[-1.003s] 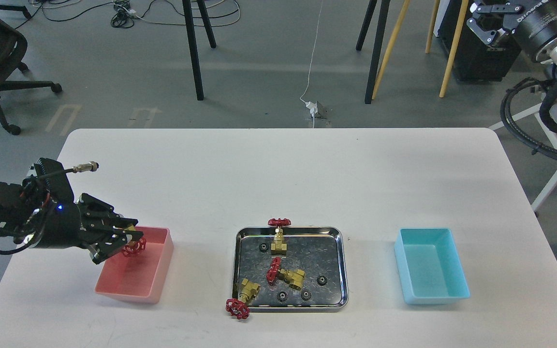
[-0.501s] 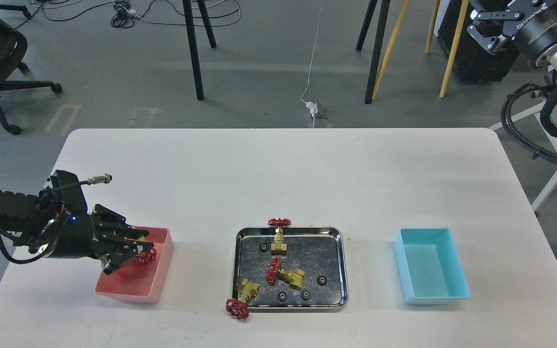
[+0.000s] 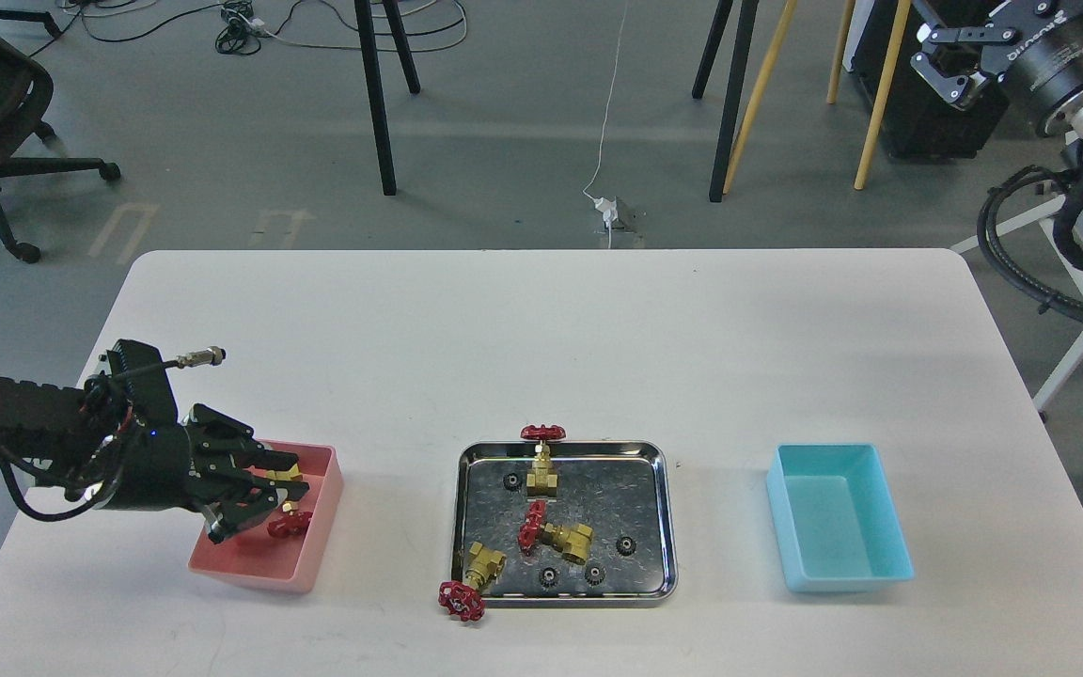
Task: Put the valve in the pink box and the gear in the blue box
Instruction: 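Carry the valve over the pink box and release it, then raise the left gripper away from the pink box, then move the right gripper down over a dark gear in the tray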
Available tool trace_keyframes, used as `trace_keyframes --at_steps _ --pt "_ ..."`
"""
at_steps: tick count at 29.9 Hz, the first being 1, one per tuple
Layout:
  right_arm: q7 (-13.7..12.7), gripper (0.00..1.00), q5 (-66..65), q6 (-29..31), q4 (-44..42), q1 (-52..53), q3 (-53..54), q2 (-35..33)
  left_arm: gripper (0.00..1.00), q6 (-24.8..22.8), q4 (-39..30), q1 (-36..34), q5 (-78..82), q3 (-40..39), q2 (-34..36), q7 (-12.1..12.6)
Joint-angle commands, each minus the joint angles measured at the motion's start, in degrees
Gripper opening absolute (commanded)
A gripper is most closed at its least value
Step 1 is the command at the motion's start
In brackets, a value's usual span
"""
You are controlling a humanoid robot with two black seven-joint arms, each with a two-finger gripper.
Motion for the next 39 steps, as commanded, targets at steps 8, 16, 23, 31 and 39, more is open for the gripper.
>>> trace_keyframes --at_steps 8,16,23,31,39 --pt "0.0 0.99 -2.9 0.0 0.5 0.0 -3.1 -0.1 0.53 0.3 -1.0 -0.8 -2.8 -8.7 1.6 0.0" --pt "0.0 0.99 -26.7 0.1 4.6 2.1 -10.2 0.0 0.55 -11.0 -1.0 -0.7 -40.4 -33.7 -3.1 0.0" --pt "0.2 0.99 -46.3 2.0 11.8 6.9 -27.1 -2.4 0.57 -28.0 7.2 0.4 -83.6 -50.4 -12.5 0.0" --pt "0.0 0.99 -62.1 2.0 29.1 17.2 -52.6 -4.2 0.63 -29.8 30.7 1.5 -100.6 -55.4 -32.4 0.0" --pt "0.1 0.91 -69.4 2.0 43.6 34.3 -75.5 1.5 0.84 -29.2 30.9 3.3 -101.2 -59.8 -40.0 0.0"
